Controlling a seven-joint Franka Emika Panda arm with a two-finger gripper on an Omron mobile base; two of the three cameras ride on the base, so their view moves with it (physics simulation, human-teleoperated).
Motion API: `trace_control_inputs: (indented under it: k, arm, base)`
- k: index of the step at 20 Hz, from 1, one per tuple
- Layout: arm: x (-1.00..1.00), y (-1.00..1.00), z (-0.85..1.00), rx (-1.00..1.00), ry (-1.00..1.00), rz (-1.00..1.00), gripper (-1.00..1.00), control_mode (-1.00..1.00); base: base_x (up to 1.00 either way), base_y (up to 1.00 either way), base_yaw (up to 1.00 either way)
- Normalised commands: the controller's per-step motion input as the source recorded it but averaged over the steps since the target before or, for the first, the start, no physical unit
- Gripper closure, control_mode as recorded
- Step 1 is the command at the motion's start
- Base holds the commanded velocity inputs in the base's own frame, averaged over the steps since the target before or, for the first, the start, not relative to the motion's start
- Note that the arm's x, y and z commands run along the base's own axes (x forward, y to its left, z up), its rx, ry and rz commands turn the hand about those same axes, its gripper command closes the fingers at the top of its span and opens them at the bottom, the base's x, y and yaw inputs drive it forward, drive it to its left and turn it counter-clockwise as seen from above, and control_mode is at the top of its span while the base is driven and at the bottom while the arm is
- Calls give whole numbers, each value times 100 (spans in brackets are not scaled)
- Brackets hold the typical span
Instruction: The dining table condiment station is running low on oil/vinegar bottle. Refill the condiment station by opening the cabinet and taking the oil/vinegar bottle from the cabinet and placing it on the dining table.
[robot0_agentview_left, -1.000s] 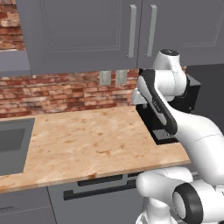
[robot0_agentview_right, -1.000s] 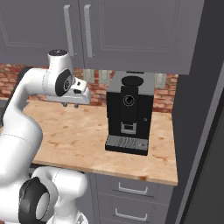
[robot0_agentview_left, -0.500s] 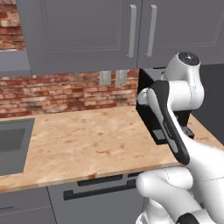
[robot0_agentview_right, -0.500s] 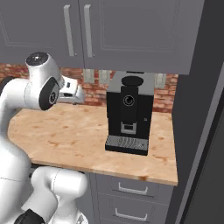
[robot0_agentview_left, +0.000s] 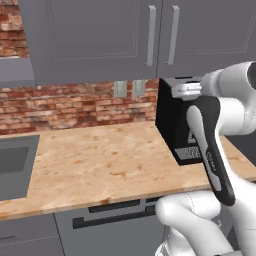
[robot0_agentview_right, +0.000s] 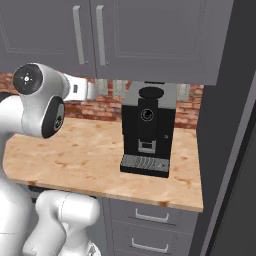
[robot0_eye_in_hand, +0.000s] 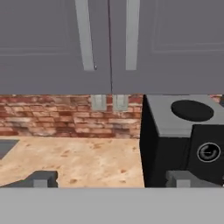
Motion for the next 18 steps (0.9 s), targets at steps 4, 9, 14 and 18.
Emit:
trace_control_inputs:
  k: [4,9,14,18]
  arm:
    - [14,-1,76,6,-39,0,-100,-100]
    - [30,-1,10,1,-35,0,-100,-100]
    - [24,-15,0,0,-30,0,-100,-100]
    - [27,-1,21,0,-15,0,-100,-100]
  base:
    - [0,0,0]
    - [0,0,0]
    - [0,0,0]
    - [0,0,0]
